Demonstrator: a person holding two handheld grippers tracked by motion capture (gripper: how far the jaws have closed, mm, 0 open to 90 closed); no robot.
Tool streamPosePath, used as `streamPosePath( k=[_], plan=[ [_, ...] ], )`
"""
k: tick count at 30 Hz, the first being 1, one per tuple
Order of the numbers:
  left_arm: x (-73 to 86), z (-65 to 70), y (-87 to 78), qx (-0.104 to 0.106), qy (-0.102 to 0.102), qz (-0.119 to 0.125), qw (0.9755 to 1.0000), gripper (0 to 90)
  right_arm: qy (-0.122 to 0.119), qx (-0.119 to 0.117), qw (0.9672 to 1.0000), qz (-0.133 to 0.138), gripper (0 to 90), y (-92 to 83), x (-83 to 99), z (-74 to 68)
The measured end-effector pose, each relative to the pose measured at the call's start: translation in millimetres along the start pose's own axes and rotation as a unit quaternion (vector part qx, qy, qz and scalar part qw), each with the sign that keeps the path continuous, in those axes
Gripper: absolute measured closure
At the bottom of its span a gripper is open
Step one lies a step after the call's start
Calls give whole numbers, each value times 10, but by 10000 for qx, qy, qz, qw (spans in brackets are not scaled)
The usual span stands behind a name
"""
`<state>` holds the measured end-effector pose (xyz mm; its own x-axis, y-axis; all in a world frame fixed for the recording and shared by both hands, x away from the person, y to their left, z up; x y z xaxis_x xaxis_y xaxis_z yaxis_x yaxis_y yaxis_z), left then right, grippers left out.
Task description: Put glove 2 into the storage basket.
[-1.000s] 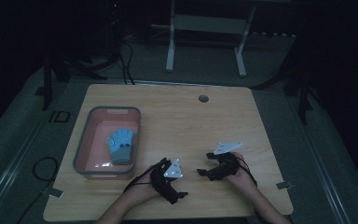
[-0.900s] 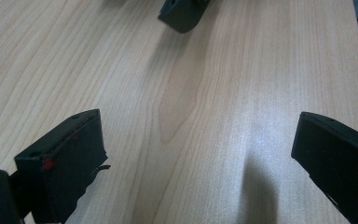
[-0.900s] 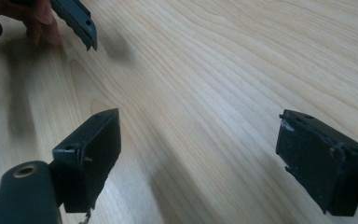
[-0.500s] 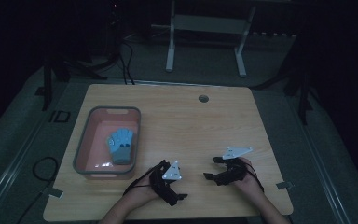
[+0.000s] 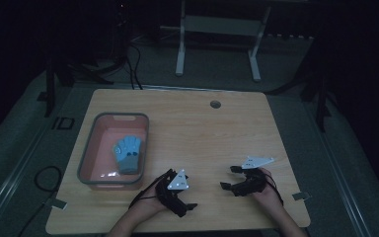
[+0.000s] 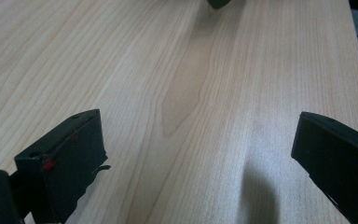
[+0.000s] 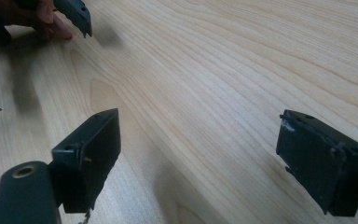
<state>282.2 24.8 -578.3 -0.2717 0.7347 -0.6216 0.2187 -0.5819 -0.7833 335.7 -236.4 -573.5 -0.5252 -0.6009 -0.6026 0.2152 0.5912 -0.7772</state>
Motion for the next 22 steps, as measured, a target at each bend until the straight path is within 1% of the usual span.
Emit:
streamPosePath(
  k=[2,3,4,5,7,8,9,10,16,17,22],
  plan=[
    [3,2,0,-26,-3,-12,10000,30,-6,9,10000,14,136,2,-1,0],
    [10,5,-7,-109,16,-46,9999,30,-14,24,10000,30,136,4,0,-4],
    [17,9,-20,-164,63,-16,9998,30,-51,58,10000,-13,137,20,0,-11],
    [23,14,-35,-166,62,48,9998,30,-70,64,9999,-73,137,32,1,-12],
    [32,20,-57,-55,-9,93,9999,30,-84,59,9999,-102,137,43,-1,-11],
    [41,21,-63,-39,-18,110,9999,30,-91,116,9999,-81,137,43,-14,-6],
    [41,21,-63,-39,-18,110,9999,30,-91,116,9999,-81,137,43,-14,-6],
    [45,26,-62,-23,-25,116,9999,30,-60,125,9999,-6,136,26,-27,-2],
    [64,42,-45,-44,14,63,10000,30,47,179,9998,70,136,9,-19,18],
    [70,45,-48,-32,-22,79,10000,30,56,190,9998,85,137,7,-19,25],
    [78,40,-64,-41,-50,143,9999,30,115,197,9997,112,137,5,-13,41]
  ],
)
Point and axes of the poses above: each handheld gripper's, and its own axes: y roughly forward along the jaws, x roughly out of its underside, z roughly to its right, the point moved 3 cm from there along y, roughly forward along the jaws, and after that the axes turned 13 degrees about -z, right-handed, at the moved point
